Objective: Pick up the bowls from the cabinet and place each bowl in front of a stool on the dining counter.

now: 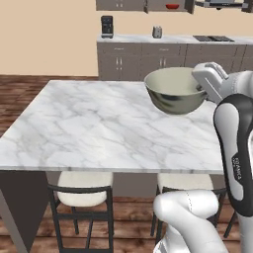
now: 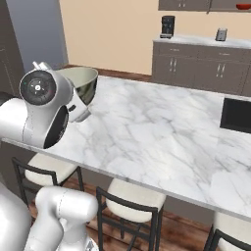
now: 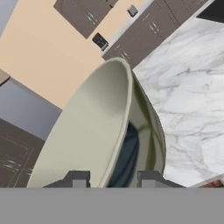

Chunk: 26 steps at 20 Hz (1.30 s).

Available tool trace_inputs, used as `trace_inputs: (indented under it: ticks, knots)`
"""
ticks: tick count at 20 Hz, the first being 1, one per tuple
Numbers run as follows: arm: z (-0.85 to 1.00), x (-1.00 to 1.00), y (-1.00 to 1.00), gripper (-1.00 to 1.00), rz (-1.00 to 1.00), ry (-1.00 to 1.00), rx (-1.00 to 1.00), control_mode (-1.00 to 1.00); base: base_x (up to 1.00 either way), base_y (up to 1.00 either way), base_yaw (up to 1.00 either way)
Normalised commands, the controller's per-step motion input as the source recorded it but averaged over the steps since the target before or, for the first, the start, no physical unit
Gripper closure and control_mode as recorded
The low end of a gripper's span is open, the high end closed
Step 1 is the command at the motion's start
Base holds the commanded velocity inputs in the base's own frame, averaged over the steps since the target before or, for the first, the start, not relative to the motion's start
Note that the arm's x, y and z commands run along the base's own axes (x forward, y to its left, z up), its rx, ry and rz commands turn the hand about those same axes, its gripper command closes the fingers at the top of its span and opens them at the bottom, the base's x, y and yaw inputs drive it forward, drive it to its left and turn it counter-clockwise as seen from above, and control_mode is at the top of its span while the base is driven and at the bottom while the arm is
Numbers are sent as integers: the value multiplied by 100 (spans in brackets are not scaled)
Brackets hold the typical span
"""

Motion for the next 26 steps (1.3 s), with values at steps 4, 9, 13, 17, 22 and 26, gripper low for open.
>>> trace_inputs:
  ticks: [4, 9, 13, 17, 22, 26]
  knots:
    - [0, 0, 0, 100, 0, 0, 0, 100, 7, 0, 0]
    - [0, 0, 0, 100, 0, 0, 0, 100, 12, 0, 0]
    - [-19, 47, -30, 100, 0, 2, 0, -100, 17, -4, 0]
    - [-34, 26, -75, 100, -2, 9, 1, -100, 0, 0, 0]
    - [-45, 8, -75, 100, 0, 1, 0, -100, 0, 0, 0]
    - [-53, 6, -29, 100, 0, 0, 0, -100, 0, 0, 0]
